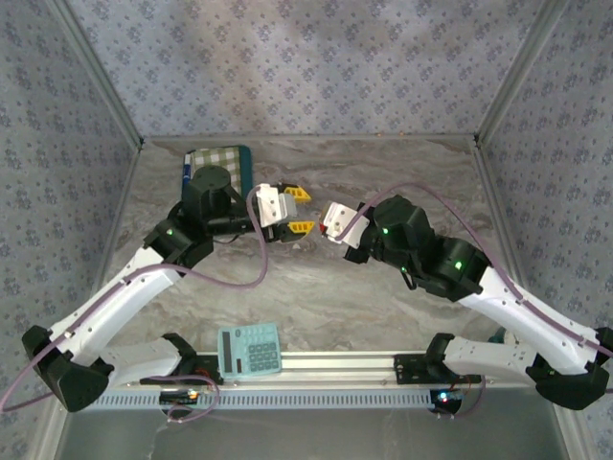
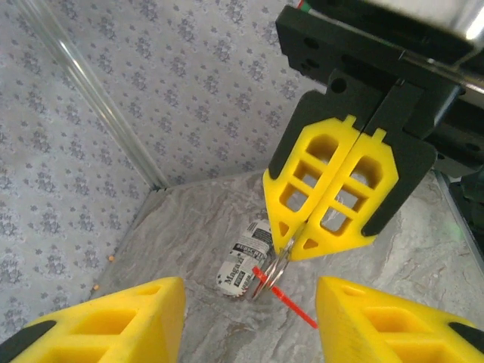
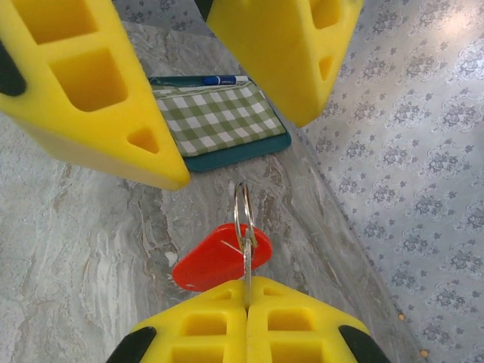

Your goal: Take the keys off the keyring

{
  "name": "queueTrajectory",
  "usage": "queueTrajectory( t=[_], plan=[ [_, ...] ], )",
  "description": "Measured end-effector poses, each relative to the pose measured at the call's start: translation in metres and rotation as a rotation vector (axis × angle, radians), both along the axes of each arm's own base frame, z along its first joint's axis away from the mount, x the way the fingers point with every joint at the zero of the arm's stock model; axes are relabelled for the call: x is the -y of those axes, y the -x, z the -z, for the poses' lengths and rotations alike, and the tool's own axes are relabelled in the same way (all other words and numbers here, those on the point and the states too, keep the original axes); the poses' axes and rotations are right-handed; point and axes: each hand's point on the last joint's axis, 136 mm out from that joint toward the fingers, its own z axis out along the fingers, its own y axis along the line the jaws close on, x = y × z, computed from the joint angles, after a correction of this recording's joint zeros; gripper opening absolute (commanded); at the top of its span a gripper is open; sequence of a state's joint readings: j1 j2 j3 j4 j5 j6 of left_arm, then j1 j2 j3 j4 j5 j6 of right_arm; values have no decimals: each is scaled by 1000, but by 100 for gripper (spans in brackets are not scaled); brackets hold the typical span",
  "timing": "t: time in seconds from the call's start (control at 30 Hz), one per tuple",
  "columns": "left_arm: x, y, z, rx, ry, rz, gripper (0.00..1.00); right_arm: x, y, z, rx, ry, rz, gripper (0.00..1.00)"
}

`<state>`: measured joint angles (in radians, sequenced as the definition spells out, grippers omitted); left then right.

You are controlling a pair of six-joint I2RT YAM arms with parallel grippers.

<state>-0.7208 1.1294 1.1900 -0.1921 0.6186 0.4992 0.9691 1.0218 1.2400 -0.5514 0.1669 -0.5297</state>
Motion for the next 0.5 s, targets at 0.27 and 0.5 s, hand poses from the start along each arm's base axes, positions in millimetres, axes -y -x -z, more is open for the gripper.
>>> queueTrajectory(
  t=[0.27,0.5],
  plan=[
    [5,9,7,-12,-37,59,48,-1,0,-2,-2,-6,-2,0],
    [7,9,9,-12,-63,76,48,-4,2,-2,-10,-11,-11,0]
  ],
)
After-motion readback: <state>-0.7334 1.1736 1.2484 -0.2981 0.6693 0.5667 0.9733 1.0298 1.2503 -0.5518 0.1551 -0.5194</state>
